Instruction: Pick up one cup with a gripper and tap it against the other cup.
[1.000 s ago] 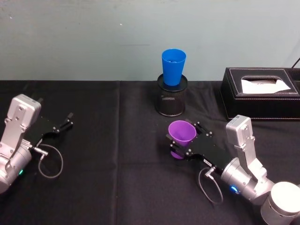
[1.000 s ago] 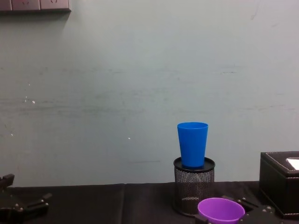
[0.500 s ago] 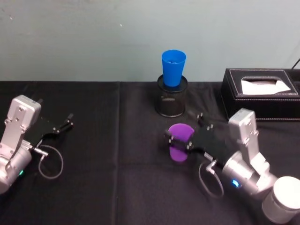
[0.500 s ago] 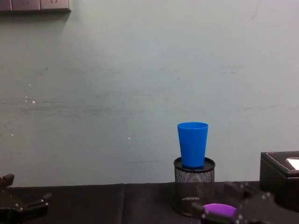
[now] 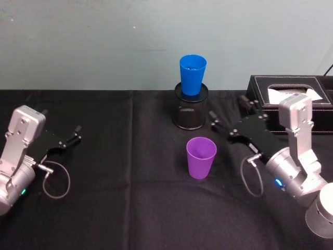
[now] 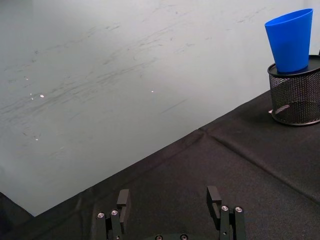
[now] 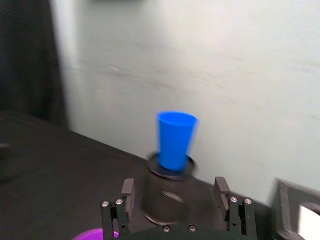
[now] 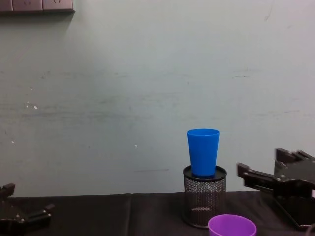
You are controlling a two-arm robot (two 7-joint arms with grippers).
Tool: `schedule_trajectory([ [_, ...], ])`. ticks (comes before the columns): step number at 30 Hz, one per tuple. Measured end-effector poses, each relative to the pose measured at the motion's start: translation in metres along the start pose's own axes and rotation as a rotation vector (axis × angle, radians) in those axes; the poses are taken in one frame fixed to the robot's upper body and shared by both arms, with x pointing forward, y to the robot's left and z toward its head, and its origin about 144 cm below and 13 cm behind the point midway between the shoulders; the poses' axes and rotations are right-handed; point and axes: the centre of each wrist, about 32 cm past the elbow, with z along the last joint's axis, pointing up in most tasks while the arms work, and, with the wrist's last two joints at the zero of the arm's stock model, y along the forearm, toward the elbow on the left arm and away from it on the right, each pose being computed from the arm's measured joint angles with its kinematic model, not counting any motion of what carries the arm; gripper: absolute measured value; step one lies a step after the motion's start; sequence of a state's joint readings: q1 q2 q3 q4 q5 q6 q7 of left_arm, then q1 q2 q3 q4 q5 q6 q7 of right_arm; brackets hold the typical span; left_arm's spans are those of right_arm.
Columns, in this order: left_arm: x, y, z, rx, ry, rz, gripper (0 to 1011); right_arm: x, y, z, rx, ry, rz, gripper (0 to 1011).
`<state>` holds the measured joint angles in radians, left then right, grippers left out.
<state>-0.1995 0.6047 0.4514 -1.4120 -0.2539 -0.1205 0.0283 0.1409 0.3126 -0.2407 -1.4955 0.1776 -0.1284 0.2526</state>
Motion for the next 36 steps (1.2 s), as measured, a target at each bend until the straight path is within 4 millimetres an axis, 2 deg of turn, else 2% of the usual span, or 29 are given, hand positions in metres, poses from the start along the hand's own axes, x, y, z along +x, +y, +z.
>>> schedule_trajectory([
  [6, 0.0, 0.0, 0.0, 0.0, 0.0, 0.0, 1000, -0.002, -0.004, -0.002, -0.065, 0.011, -0.124, 1004],
  [9, 0.0, 0.0, 0.0, 0.0, 0.0, 0.0, 1000, -0.002, -0.005, -0.009, -0.101, 0.024, -0.168, 1004],
  [21, 0.0, 0.0, 0.0, 0.0, 0.0, 0.0, 1000, -0.003, 0.005, -0.037, -0.149, 0.043, -0.174, 1004],
  [36, 0.0, 0.0, 0.0, 0.0, 0.0, 0.0, 1000, -0.003, 0.004, -0.034, -0.149, 0.044, -0.179, 1004],
])
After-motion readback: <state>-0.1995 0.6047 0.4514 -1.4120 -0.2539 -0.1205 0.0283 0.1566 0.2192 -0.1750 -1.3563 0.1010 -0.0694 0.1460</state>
